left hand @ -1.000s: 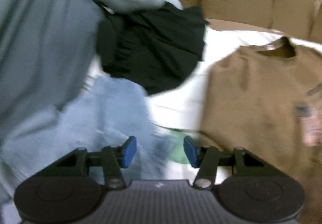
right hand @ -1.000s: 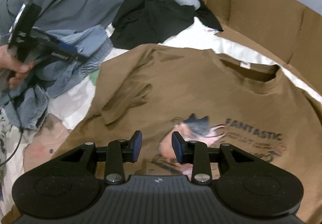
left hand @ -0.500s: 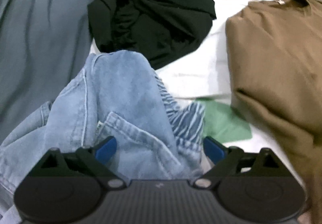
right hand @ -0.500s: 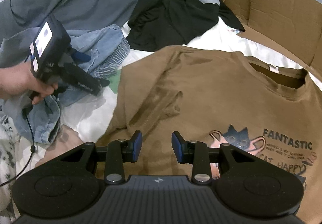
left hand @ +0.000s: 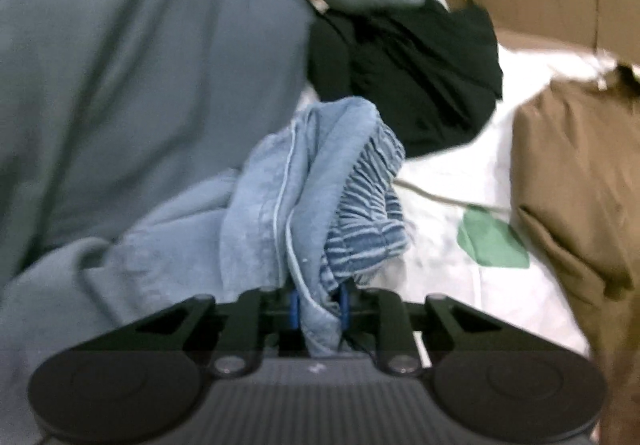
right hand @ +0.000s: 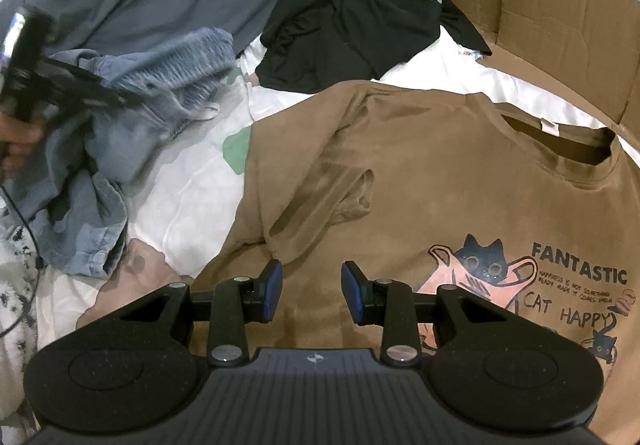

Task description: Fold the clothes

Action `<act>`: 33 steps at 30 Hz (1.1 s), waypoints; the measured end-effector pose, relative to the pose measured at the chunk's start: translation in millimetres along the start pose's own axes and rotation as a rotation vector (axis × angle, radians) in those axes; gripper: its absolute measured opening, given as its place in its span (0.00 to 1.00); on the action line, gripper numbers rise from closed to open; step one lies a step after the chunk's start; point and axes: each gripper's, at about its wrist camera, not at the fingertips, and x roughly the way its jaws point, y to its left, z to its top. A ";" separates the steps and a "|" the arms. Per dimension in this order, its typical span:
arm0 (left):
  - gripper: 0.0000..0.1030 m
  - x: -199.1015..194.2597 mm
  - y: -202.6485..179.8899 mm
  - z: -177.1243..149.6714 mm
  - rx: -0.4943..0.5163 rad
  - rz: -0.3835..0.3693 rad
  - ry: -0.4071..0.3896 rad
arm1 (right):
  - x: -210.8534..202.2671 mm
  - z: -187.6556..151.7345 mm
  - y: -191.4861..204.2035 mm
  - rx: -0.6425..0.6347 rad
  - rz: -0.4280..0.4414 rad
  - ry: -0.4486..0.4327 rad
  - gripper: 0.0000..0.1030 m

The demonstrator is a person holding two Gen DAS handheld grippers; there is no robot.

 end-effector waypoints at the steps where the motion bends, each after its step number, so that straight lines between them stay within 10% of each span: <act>1: 0.19 -11.0 6.5 -1.2 -0.011 0.011 -0.008 | 0.3 0.5 0.7 -0.002 0.002 -0.001 0.38; 19: 0.16 -87.1 55.8 -107.2 -0.144 -0.003 0.252 | 14.3 37.8 34.1 -0.030 0.099 -0.064 0.38; 33: 0.23 -106.9 44.0 -99.8 -0.194 -0.144 0.281 | 55.1 79.0 108.3 0.024 0.321 -0.097 0.38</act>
